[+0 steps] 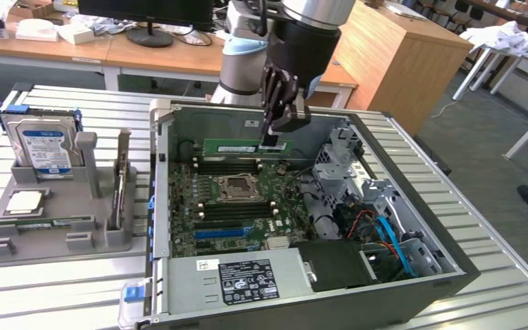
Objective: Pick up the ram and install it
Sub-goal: 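Pick up the ram and move it above insertion slot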
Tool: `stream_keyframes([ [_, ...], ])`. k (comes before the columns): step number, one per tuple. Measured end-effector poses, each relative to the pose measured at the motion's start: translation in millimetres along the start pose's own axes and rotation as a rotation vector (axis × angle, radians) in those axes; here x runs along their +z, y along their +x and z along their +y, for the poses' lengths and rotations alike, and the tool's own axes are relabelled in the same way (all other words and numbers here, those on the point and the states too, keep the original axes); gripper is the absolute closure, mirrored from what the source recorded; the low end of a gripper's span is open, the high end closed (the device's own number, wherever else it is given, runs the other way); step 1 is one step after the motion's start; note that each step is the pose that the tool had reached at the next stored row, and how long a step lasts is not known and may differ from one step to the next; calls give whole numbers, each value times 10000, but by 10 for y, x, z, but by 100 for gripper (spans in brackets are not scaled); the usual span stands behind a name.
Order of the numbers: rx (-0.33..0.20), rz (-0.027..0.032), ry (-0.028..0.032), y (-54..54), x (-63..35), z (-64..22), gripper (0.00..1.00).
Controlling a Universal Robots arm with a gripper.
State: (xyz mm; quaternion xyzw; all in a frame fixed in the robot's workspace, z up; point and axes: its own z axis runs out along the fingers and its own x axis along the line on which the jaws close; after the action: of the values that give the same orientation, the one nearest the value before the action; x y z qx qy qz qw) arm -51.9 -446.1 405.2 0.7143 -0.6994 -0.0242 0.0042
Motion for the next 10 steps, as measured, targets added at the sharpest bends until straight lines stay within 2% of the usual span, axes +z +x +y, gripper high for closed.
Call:
stream_keyframes([
  [5,-1,0,-1,2,-3,-72,89],
  [10,0,0,-1,1,-3,-75,89],
])
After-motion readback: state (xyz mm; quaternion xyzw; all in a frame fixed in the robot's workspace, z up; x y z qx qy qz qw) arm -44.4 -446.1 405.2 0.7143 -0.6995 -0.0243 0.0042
